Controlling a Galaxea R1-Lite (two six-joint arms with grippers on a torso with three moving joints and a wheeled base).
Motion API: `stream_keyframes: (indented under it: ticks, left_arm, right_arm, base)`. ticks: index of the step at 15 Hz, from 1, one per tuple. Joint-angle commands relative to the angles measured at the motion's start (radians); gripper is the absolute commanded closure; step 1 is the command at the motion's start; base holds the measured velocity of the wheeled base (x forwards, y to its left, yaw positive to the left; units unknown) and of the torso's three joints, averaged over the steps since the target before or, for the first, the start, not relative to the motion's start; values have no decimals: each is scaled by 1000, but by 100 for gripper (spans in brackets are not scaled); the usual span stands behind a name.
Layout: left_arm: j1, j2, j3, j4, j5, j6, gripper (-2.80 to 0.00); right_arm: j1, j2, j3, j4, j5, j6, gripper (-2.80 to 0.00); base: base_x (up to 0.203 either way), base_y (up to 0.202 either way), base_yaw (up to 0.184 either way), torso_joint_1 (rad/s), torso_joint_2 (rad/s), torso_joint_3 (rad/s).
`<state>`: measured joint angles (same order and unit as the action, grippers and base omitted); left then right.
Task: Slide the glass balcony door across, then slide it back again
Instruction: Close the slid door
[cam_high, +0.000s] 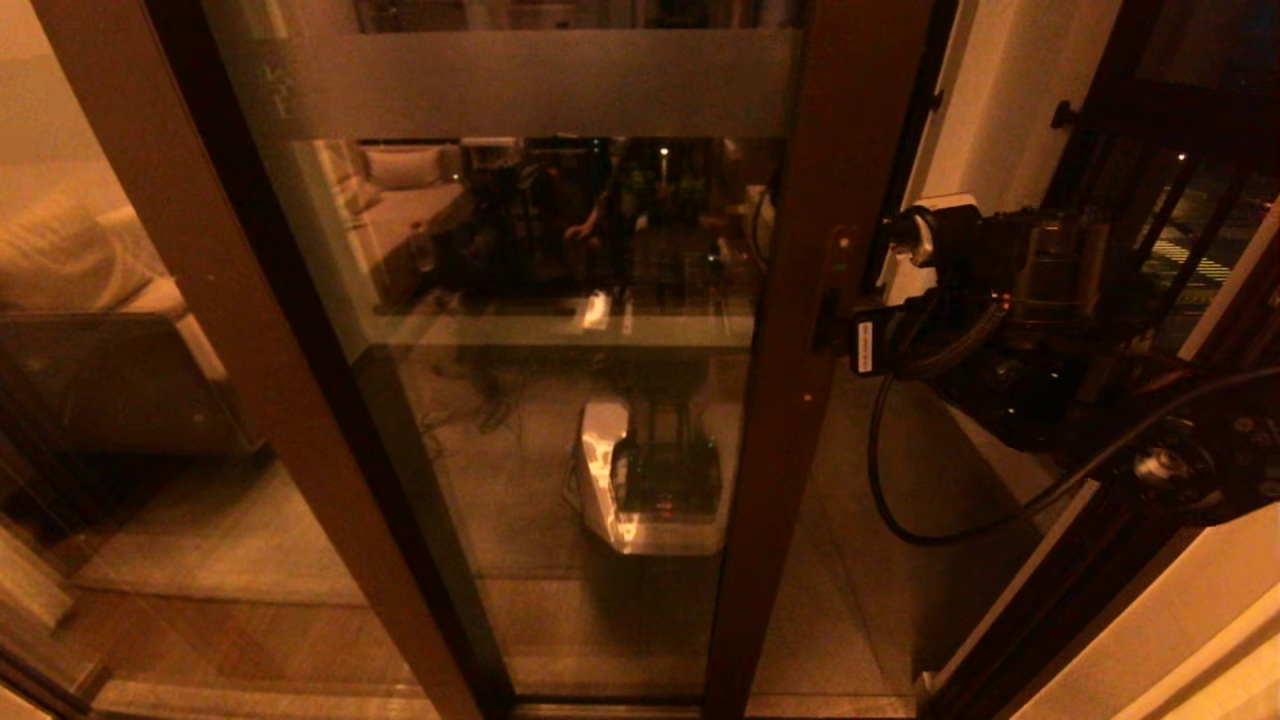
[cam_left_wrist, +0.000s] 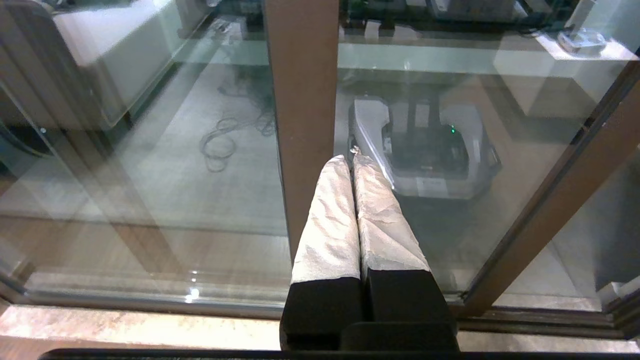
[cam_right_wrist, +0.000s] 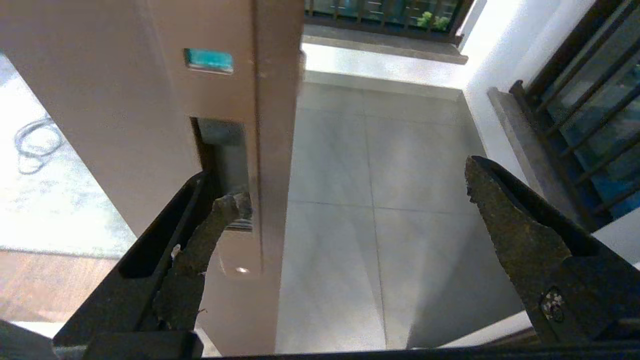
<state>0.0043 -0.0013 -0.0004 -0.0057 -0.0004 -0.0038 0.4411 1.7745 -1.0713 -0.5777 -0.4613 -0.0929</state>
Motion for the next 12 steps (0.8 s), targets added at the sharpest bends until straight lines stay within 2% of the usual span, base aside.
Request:
stream_keyframes:
  ticks: [1, 12]
  left_arm:
    - [0, 1, 0, 0, 0, -1, 0]
    - [0, 1, 0, 0, 0, -1, 0]
  right_arm:
    - [-2, 25, -7, -5, -2, -1, -280]
    - [-66, 57, -44, -10, 4, -4, -280]
  base:
    - [0, 0, 0, 0, 0, 0]
    - [0, 0, 0, 0, 0, 0]
